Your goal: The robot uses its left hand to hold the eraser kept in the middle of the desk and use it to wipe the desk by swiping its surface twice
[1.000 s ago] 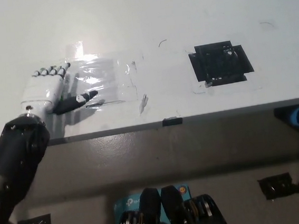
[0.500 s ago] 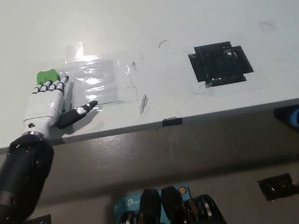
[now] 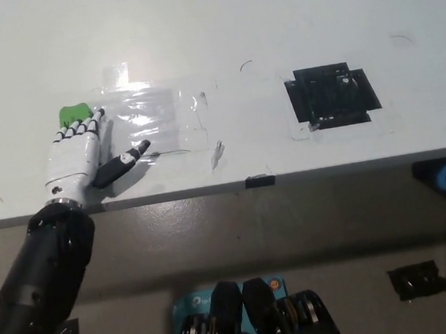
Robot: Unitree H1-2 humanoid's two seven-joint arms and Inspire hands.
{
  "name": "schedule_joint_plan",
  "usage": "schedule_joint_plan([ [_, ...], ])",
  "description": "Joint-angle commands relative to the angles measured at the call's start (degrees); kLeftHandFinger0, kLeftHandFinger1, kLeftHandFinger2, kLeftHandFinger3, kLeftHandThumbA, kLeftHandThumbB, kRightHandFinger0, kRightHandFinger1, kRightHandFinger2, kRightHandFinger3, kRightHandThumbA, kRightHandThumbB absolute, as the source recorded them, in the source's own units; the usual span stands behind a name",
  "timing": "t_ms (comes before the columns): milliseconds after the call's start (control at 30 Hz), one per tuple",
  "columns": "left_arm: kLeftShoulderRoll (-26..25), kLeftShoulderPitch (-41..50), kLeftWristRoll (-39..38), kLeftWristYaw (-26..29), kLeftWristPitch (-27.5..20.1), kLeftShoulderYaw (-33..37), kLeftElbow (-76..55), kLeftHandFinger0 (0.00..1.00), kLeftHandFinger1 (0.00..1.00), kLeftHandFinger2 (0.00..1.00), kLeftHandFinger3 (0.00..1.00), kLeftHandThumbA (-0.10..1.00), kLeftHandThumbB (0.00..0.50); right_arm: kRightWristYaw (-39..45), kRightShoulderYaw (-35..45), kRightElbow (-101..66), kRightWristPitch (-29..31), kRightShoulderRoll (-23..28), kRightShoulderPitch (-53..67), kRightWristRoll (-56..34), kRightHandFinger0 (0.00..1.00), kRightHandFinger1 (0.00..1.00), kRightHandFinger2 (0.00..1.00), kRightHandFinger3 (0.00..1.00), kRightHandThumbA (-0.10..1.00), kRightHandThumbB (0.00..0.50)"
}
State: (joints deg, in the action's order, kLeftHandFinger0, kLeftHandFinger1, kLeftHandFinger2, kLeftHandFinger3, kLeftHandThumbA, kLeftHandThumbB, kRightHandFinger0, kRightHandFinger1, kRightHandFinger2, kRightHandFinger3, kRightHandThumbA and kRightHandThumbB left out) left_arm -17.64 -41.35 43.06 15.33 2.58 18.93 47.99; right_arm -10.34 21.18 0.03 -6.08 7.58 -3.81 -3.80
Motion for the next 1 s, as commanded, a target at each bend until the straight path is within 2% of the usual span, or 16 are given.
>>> schedule_joint_plan([
  [0, 3.4, 2.7, -4.5, -5.2, -1.7, 0.6, 2.1, 1.0, 1.0, 1.0, 1.0, 1.0, 0.367, -0.4, -0.1, -1.4, 0.5, 0.7, -1.2, -0.2, 1.0, 1.0, 1.0, 1.0, 1.0, 0.171],
  [133, 6.0, 1.5, -6.3, -5.1, -3.2, 0.1, 4.7, 1.0, 1.0, 1.0, 1.0, 1.0, 0.354, -0.2, -0.5, -1.9, 0.2, 0.7, -1.3, -0.1, 1.0, 1.0, 1.0, 1.0, 1.0, 0.144],
  [233, 6.5, 1.1, -6.0, -4.8, -3.5, 0.7, 5.1, 1.0, 1.0, 1.0, 1.0, 1.0, 0.347, -0.2, -0.9, -2.0, -0.5, 0.6, -1.7, 0.0, 1.0, 1.0, 1.0, 1.0, 1.0, 0.142],
  [300, 7.7, 0.2, -5.2, -4.2, -4.1, 1.6, 5.9, 1.0, 1.0, 1.0, 1.0, 1.0, 0.351, -0.4, -1.2, -2.1, -0.4, 0.4, -1.7, 0.4, 1.0, 1.0, 1.0, 1.0, 1.0, 0.137],
  [333, 8.7, -0.8, -4.5, -4.8, -3.9, 2.7, 6.7, 1.0, 1.0, 1.0, 1.0, 1.0, 0.374, -0.1, -1.4, -2.2, 0.0, 0.3, -1.6, 0.1, 1.0, 1.0, 1.0, 1.0, 1.0, 0.125],
  [400, 11.1, -1.6, -4.1, -5.3, -4.0, 3.9, 8.6, 1.0, 1.0, 1.0, 1.0, 1.0, 0.382, -0.4, -1.8, -2.5, 0.0, 0.3, -1.2, 0.9, 1.0, 1.0, 1.0, 1.0, 1.0, 0.098],
  [467, 12.4, -1.8, -2.9, -5.5, -3.9, 6.0, 9.7, 1.0, 1.0, 1.0, 1.0, 1.0, 0.368, -0.8, -1.9, -2.3, -0.1, 0.0, -1.6, 0.9, 1.0, 1.0, 1.0, 1.0, 1.0, 0.122],
  [533, 12.9, -1.8, -2.6, -5.5, -3.6, 7.3, 10.3, 1.0, 1.0, 1.0, 1.0, 1.0, 0.365, -0.3, -2.3, -2.4, -0.4, 0.0, -1.6, 0.7, 1.0, 1.0, 1.0, 1.0, 1.0, 0.112],
  [600, 14.0, -1.9, -1.4, -5.5, -3.9, 9.7, 11.5, 1.0, 1.0, 1.0, 1.0, 1.0, 0.354, -0.5, -2.8, -2.7, -0.5, 0.0, -1.6, 1.6, 1.0, 1.0, 1.0, 1.0, 1.0, 0.128],
  [633, 15.3, -2.4, -0.2, -5.6, -3.4, 11.3, 12.4, 1.0, 1.0, 1.0, 1.0, 1.0, 0.418, -0.3, -2.5, -2.7, -0.5, -0.1, -1.9, 0.7, 1.0, 1.0, 1.0, 1.0, 1.0, 0.121],
  [767, 17.8, -3.4, 2.1, -4.8, -2.9, 15.8, 14.5, 1.0, 1.0, 1.0, 1.0, 1.0, 0.412, -0.9, -2.5, -2.4, -0.1, -0.6, -1.9, 1.1, 1.0, 1.0, 1.0, 1.0, 1.0, 0.136],
  [800, 18.7, -4.0, 3.7, -5.1, -2.2, 18.0, 15.4, 1.0, 1.0, 1.0, 1.0, 1.0, 0.429, -1.4, -2.5, -2.8, -0.3, -0.9, -1.7, 1.5, 1.0, 1.0, 1.0, 1.0, 1.0, 0.136],
  [867, 19.7, -4.7, 4.7, -5.9, -1.6, 20.3, 16.2, 1.0, 1.0, 1.0, 1.0, 1.0, 0.431, -2.0, -2.5, -2.7, -0.2, -1.3, -2.1, 1.8, 1.0, 1.0, 1.0, 1.0, 1.0, 0.146],
  [900, 20.6, -5.2, 5.8, -6.6, -2.0, 22.2, 16.7, 1.0, 1.0, 1.0, 1.0, 1.0, 0.425, -2.7, -2.1, -2.4, 1.6, -2.0, -2.3, 1.7, 1.0, 1.0, 1.0, 1.0, 1.0, 0.111],
  [967, 21.7, -5.3, 6.8, -6.7, -1.9, 24.5, 17.2, 1.0, 1.0, 1.0, 1.0, 1.0, 0.432, -3.9, -1.5, -1.9, 4.0, -2.8, -2.7, 1.9, 1.0, 1.0, 1.0, 1.0, 1.0, 0.09],
])
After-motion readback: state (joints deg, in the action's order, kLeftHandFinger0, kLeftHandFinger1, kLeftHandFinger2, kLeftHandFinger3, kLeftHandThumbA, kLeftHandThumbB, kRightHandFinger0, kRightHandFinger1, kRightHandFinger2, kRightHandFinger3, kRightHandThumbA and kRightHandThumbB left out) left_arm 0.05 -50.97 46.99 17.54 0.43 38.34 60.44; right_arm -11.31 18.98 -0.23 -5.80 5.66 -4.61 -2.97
